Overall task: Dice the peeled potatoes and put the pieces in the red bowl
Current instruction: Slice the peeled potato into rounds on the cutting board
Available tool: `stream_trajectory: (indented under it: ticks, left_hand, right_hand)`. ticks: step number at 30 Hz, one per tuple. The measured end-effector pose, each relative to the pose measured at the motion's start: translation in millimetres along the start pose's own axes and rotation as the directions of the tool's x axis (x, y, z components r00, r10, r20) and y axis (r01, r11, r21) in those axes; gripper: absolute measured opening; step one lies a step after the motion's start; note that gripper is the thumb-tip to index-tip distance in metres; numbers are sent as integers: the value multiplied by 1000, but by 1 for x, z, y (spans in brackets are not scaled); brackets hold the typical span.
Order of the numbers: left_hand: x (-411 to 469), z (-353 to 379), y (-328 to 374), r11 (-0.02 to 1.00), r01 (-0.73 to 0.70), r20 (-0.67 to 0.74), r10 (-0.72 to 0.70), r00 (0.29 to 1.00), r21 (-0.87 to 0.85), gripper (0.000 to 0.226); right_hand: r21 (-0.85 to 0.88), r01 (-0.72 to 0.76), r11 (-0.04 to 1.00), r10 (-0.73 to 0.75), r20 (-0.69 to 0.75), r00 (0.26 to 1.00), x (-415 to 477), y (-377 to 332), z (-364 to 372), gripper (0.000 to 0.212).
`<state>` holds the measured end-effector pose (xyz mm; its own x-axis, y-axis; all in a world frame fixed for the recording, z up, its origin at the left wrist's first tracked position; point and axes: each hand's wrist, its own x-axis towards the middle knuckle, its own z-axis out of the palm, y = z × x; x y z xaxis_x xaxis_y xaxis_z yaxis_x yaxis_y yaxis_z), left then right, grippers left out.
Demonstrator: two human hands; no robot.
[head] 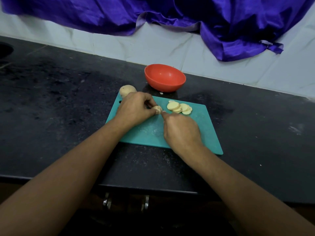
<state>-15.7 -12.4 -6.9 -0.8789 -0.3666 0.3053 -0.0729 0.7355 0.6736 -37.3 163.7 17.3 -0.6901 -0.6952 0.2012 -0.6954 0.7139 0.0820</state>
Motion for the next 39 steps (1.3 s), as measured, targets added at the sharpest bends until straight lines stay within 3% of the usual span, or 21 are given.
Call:
stream_trajectory:
  ticks: [13, 17, 20, 26, 34, 39]
  left_hand:
    - [2, 0, -2, 1000, 29, -23, -29, 999, -1, 20]
    - [2, 0, -4, 1000, 19, -22, -18, 1000, 12, 20]
    - [1, -2, -4, 1000, 9, -6, -9, 1000, -4, 19]
    - [1, -3, -5, 1000, 1, 3, -1, 1000, -12, 17]
    - [2, 0, -9, 999, -1, -18, 1, 1000, -42, 19]
    - [3, 0, -9, 999, 9, -7, -9, 1000, -36, 20]
  right_hand:
    - [-145, 99, 984, -87, 89, 992, -4, 6, -10, 54]
    - [-56, 46, 997, -43, 57, 997, -4, 20, -8, 47]
    - [113, -40, 993, 38, 20, 999, 2, 31, -8, 38]
    - [383, -143, 913, 108, 111, 988, 34, 40, -25, 25]
    - [290, -69, 955, 30, 137, 990, 60, 25, -38, 12]
    - [270, -107, 957, 34, 264, 964, 71, 18, -61, 22]
